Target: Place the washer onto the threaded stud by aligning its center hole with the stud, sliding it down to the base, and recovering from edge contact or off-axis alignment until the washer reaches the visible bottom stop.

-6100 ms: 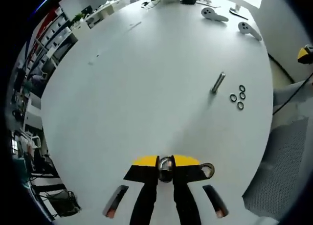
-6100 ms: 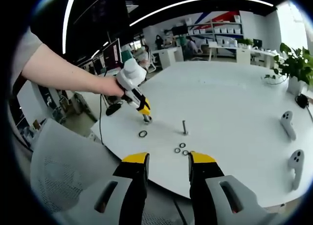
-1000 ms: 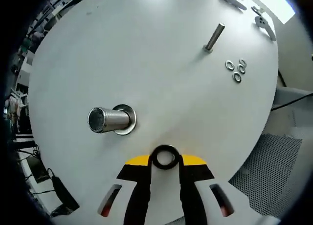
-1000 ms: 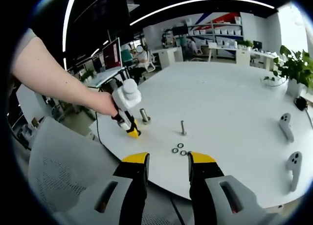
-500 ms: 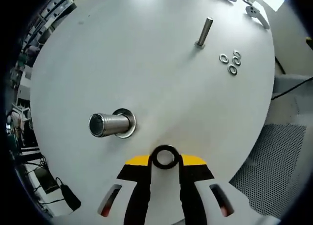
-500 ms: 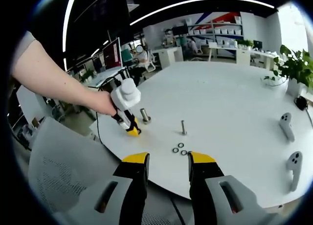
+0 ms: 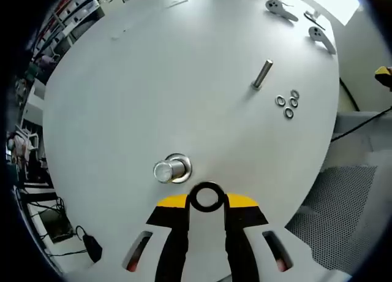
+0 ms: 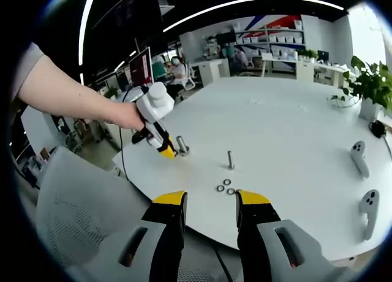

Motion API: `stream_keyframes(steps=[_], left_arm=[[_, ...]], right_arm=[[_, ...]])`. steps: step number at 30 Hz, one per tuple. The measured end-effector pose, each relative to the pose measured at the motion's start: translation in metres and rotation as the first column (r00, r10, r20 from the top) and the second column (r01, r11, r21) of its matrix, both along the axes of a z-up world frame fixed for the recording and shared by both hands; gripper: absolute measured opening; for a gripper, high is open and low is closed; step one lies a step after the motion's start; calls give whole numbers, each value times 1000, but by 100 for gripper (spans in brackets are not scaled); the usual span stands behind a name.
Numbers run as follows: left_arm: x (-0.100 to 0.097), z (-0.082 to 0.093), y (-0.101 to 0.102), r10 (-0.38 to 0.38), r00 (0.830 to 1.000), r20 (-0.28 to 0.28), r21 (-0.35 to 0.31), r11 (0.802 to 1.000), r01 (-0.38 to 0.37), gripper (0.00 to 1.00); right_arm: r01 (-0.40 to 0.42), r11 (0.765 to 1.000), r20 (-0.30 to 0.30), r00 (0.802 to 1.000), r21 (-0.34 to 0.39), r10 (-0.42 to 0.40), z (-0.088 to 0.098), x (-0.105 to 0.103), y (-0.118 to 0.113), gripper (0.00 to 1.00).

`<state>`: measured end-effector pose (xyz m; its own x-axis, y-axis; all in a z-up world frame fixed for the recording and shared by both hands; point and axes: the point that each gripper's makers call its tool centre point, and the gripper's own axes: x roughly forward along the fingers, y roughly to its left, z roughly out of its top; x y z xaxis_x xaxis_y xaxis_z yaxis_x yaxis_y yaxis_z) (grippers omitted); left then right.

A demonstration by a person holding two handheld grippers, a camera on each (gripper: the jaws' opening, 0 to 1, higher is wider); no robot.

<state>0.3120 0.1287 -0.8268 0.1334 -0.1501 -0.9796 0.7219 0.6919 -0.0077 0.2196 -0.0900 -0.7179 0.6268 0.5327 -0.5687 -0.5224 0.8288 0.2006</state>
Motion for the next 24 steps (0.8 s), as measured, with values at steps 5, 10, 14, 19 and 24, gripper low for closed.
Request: stream_keyframes(steps=[5,10,14,19,24], left_arm=[[8,11,1,-4,1000,17,-4,1000,4,19],[16,21,1,-29,999,35,6,1000,28,19],[15,27,-5,-73,997,39,9,997,73,19],[13,30,-9,-103,994,31,16,995,102,19],[24,37,-8,-106,993,55,19,994,105,19]], right_arm=[[0,1000,0,1000,1,0,0,0,0,34],[-5,1000,-2,1000,2,5,0,0,1,34],[-3,1000,-1,1000,2,3,0,0,1,34],[-4,1000,0,1000,4,4,1,0,1,34],[-4,1000,0,1000,4,4,1,-1,1,34]])
